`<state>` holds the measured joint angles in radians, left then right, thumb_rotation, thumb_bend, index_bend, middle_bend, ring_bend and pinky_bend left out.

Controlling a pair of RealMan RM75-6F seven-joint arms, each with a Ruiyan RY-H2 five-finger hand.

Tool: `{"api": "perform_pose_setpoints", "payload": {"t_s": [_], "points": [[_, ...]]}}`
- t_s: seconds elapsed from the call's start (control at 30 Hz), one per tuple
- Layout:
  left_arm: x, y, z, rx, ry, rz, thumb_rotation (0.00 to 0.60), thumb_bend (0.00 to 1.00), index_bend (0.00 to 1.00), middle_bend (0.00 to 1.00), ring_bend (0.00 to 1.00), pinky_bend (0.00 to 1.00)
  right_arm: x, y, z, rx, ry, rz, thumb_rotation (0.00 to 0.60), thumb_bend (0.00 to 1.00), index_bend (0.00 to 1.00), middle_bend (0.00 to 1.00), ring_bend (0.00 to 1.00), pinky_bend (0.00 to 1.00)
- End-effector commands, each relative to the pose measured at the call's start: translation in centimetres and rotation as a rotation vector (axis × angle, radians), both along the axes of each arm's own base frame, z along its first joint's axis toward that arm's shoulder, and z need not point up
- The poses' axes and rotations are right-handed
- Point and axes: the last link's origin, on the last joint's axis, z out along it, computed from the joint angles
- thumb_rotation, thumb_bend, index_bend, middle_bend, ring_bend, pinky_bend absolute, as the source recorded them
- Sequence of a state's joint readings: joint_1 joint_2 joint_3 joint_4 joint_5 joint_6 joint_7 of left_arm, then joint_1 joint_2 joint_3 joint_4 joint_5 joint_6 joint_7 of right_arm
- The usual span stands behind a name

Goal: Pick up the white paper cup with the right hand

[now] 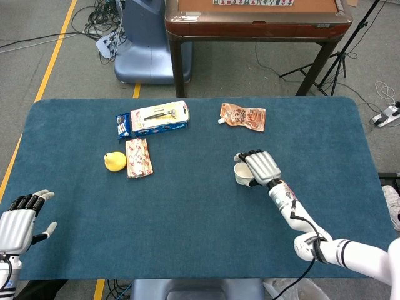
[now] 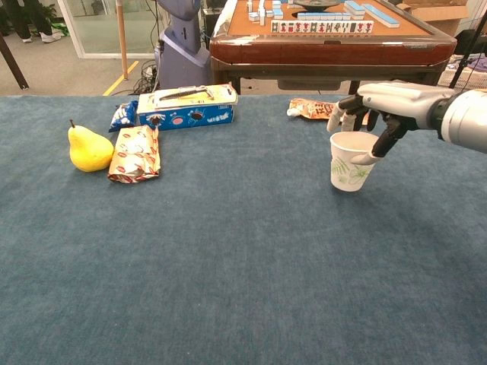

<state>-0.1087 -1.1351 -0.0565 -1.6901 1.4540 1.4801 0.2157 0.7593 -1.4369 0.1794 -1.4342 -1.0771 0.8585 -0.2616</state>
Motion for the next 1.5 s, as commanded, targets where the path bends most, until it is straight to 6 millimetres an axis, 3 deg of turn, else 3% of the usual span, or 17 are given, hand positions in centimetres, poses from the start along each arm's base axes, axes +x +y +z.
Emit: {"api": "perform_pose_setpoints", "payload": {"t_s": [0.03, 0.3, 0.57, 0.87, 1.13, 1.27, 1.5], "points": [[0.1, 0.0, 0.0, 0.001, -0.001, -0.002, 0.600, 0.20, 0.25, 0.22, 0.21, 0.18, -0.9, 0.7, 1.7, -0.013, 0.057, 0.012, 0.600, 0.25, 0.32, 0.39, 0.30, 0.34], [0.3, 0.0, -0.2, -0.005, -0.005, -0.008, 0.600, 0.20, 0.25, 0.22, 0.21, 0.18, -3.1, 1.7, 5.2, -0.025, 0.322, 0.062, 0.600, 0.25, 0.32, 0.39, 0.30, 0.34], [0.3, -0.3, -0.3, -0.004, -0.010, -0.008, 0.600, 0.20, 0.25, 0.22, 0.21, 0.18, -4.0, 2.0, 4.1, -0.011, 0.510, 0.119, 0.600, 0.25, 0.32, 0.37, 0.30, 0.33], [0.0, -0.7, -0.2, -0.003, -0.011, 0.009, 0.600, 0.20, 0.25, 0.22, 0.21, 0.18, -3.4, 2.2, 1.8, 0.005, 0.540, 0.150, 0.600, 0.25, 0.30, 0.33, 0.24, 0.27], [-0.4, -1.0, -0.1, 0.003, -0.011, 0.024, 0.600, 0.20, 0.25, 0.22, 0.21, 0.18, -2.5, 2.8, 1.0, 0.021, 0.428, 0.114, 0.600, 0.20, 0.01, 0.12, 0.11, 0.15], [-0.4, -1.0, -0.1, -0.002, -0.010, 0.022, 0.600, 0.20, 0.25, 0.22, 0.21, 0.18, -2.0, 2.9, 0.8, 0.030, 0.377, 0.105, 0.600, 0.17, 0.00, 0.07, 0.09, 0.13], [-0.3, -1.1, 0.0, -0.002, -0.008, 0.023, 0.600, 0.20, 0.25, 0.22, 0.21, 0.18, -1.8, 2.9, 1.9, -0.011, 0.268, 0.069, 0.600, 0.16, 0.00, 0.07, 0.09, 0.13]]}}
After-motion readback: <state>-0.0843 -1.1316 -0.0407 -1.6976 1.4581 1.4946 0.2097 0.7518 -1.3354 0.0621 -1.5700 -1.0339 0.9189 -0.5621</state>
